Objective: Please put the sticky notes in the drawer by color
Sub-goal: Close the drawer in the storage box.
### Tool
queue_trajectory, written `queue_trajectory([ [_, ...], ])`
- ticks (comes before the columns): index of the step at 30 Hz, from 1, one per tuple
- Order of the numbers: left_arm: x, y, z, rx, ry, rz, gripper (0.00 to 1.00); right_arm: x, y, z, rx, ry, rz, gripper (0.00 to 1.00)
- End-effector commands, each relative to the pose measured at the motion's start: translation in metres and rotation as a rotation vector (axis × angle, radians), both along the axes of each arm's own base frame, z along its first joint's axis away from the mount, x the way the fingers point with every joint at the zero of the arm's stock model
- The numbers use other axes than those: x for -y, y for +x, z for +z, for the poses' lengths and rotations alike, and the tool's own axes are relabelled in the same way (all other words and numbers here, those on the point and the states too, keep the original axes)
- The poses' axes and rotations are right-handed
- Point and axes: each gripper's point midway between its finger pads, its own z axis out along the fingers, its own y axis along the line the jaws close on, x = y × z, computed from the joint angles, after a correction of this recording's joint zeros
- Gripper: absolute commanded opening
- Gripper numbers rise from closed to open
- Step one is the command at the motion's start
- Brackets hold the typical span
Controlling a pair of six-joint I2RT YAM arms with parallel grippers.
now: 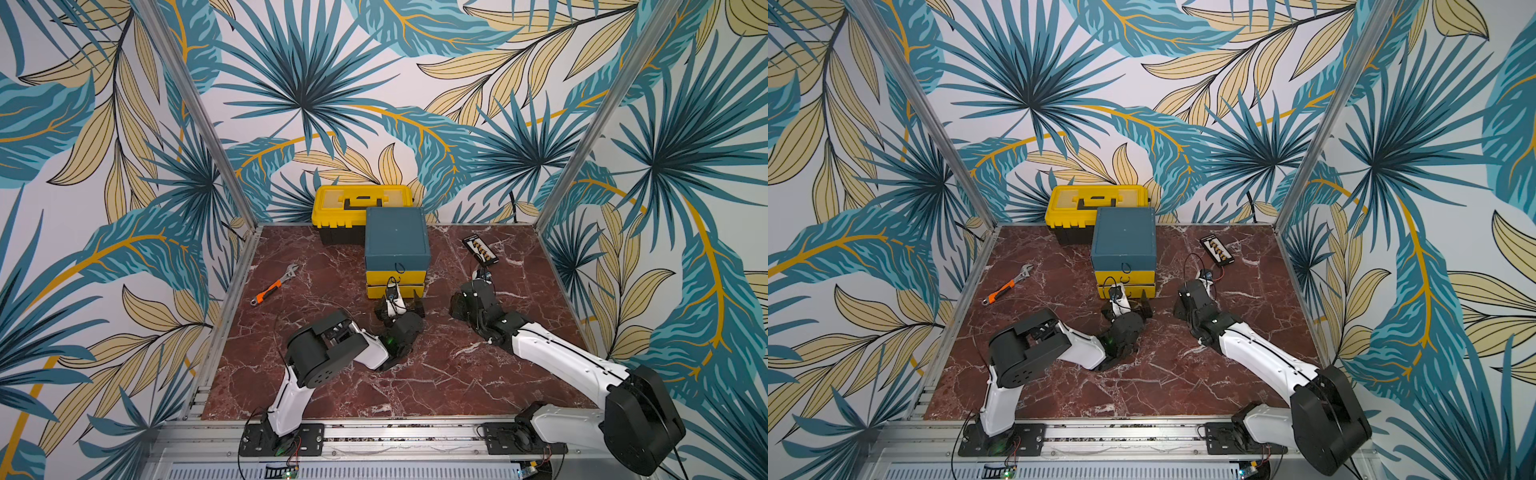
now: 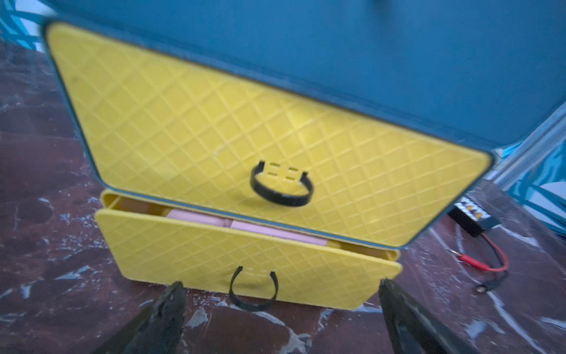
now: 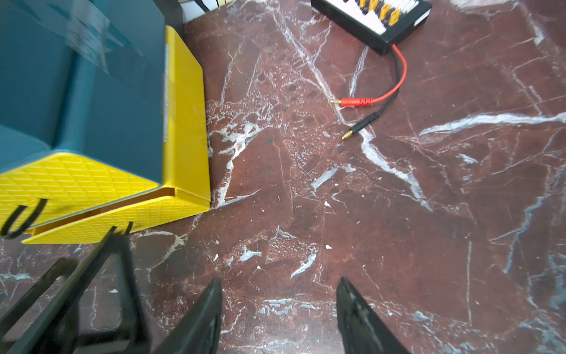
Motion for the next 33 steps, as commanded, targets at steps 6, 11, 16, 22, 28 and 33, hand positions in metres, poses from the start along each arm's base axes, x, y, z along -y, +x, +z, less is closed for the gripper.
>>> queue_trajectory([
  [6,-0.006,-0.041,0.039,-0.139,-0.016,-0.158,1.00,0.012,-0.008,0.017,0.023,-0.044,-0.005,0.64],
  [11,-0.050,-0.070,0.076,-0.258,0.059,-0.158,1.00,0.020,-0.011,0.042,0.061,-0.087,-0.003,0.66],
  [16,-0.125,-0.092,0.117,-0.372,0.073,-0.033,1.00,0.005,-0.013,0.066,0.097,-0.051,0.098,0.62],
  [22,-0.167,-0.111,0.141,-0.337,0.013,0.028,1.00,-0.062,-0.021,0.038,0.029,0.250,0.326,0.50],
  [28,-0.174,-0.115,0.131,-0.327,-0.023,0.033,1.00,-0.106,-0.019,0.012,0.007,0.442,0.425,0.38],
  [33,-0.176,-0.115,0.129,-0.332,-0.007,0.040,1.00,-0.131,-0.008,0.002,-0.003,0.471,0.471,0.37],
])
